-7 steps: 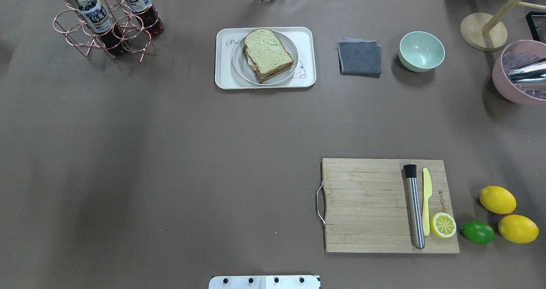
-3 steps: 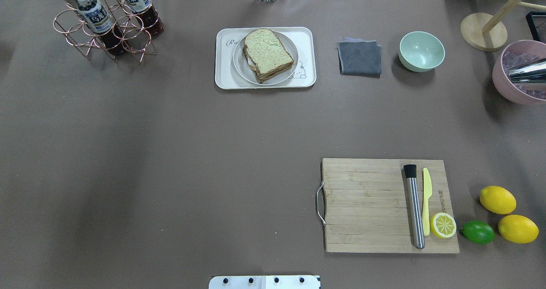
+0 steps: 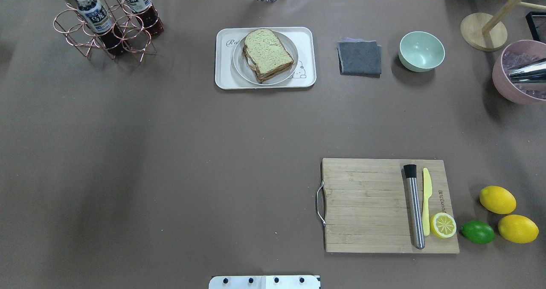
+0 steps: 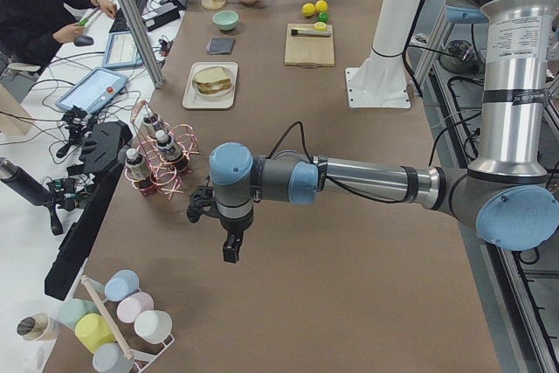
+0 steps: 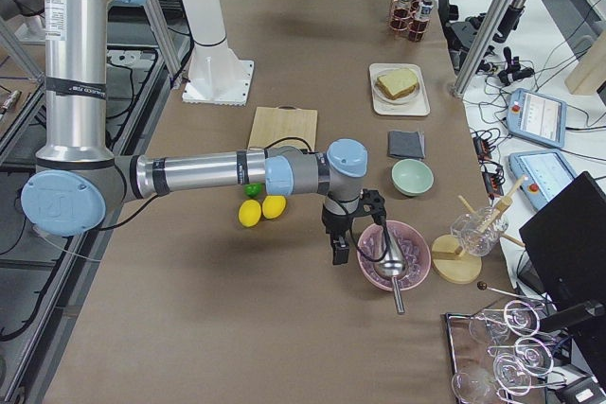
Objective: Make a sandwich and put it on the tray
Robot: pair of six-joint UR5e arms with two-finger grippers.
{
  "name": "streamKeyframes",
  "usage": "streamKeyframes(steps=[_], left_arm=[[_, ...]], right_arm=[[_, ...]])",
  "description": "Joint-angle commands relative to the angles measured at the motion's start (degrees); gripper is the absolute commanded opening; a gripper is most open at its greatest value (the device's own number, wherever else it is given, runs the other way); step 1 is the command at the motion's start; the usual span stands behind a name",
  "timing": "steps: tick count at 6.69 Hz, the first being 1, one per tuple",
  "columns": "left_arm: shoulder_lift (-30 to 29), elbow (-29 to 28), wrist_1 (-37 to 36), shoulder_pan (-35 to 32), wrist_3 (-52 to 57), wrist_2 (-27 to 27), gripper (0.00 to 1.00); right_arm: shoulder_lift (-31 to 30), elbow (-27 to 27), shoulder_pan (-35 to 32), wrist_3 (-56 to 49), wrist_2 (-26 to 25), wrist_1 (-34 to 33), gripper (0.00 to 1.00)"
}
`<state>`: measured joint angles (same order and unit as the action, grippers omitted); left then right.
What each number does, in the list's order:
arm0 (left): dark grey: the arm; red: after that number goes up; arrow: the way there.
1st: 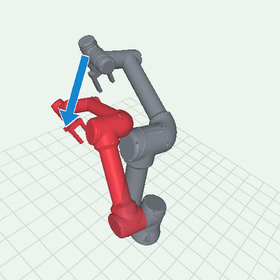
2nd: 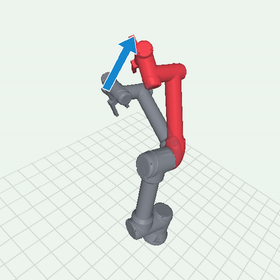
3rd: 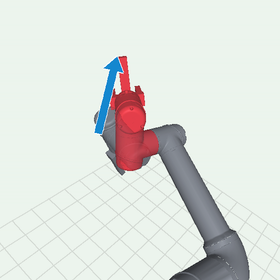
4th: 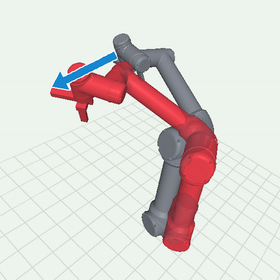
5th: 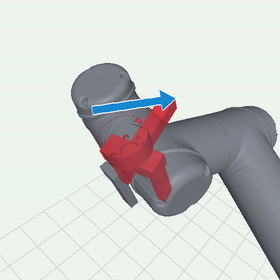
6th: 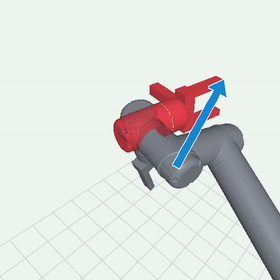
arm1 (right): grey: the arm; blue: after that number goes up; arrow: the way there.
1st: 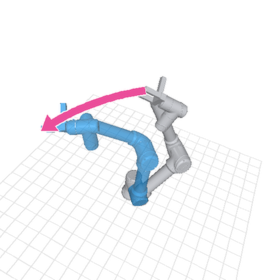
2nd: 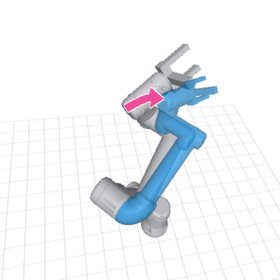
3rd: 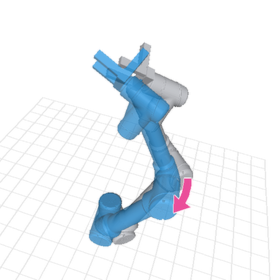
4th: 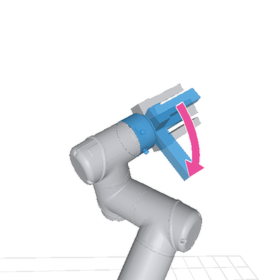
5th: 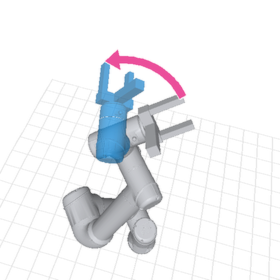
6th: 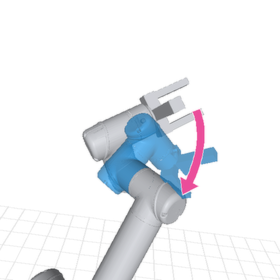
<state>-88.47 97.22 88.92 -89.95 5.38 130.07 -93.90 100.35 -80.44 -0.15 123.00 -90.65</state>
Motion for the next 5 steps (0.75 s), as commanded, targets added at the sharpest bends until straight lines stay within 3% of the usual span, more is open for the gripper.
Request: streamKeyframes(steps=[1,3,5], left_arm=[[0.23,0.24,0.02,0.04,-0.02,0.01,0.98],[0.23,0.33,-0.06,0.04,0.16,0.19,0.98],[0.14,-0.1,-0.06,-0.22,0.15,4.91,0.98]], right_arm=[[-0.32,0.2,-0.07,-0.12,0.92,0.3,1.0],[-0.32,-0.07,-1.64,-0.11,2.94,0.3,1.0],[0.47,0.29,-2.62,-0.2,1.19,0.21,1.0]])
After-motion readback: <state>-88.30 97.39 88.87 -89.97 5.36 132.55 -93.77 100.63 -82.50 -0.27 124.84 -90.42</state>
